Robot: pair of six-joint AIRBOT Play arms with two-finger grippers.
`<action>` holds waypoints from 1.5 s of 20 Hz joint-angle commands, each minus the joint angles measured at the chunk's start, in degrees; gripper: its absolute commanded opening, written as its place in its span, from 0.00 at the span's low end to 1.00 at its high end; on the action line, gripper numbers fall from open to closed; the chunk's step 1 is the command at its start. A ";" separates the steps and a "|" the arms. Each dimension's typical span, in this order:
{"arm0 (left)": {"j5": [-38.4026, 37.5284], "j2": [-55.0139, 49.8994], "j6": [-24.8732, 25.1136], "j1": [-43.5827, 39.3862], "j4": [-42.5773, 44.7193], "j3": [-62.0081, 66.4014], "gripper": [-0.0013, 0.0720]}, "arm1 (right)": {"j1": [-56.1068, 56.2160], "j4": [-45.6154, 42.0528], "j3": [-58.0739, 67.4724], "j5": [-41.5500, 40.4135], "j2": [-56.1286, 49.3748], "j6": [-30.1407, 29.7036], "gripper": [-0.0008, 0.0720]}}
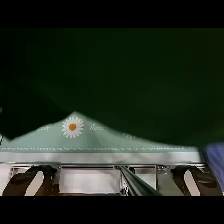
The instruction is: Fold the shirts.
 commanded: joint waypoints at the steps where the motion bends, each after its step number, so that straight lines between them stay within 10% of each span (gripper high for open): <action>1: -2.12 2.47 -2.51 -1.53 4.02 -2.86 0.05 | 0.02 -1.18 0.00 4.15 0.55 1.05 0.03; 11: 3.45 -9.90 -1.16 -2.89 -0.72 -30.84 0.05 | 0.04 14.56 -7.28 11.85 -21.22 -4.13 0.03; 22: 42.32 -38.34 -7.04 -10.75 -0.92 -36.13 0.05 | 1.03 30.71 -13.33 -18.08 -58.93 -4.00 0.03; 27: 42.62 -45.27 -9.55 -11.93 -4.55 -36.15 0.06 | 4.07 31.50 -8.15 -21.84 -69.29 0.79 0.04; 28: 42.27 -45.66 -9.53 -11.87 -4.09 -36.15 0.25 | 3.80 31.69 -7.61 -21.92 -70.25 2.34 0.20; 29: 41.40 -45.64 -9.53 -11.45 -3.19 -36.15 0.83 | 3.17 32.20 -7.58 -21.33 -70.51 2.93 0.75; 30: 39.23 -45.53 -9.53 -10.62 -1.66 -36.11 0.98 | 2.29 32.33 -7.45 -19.61 -70.31 2.43 0.87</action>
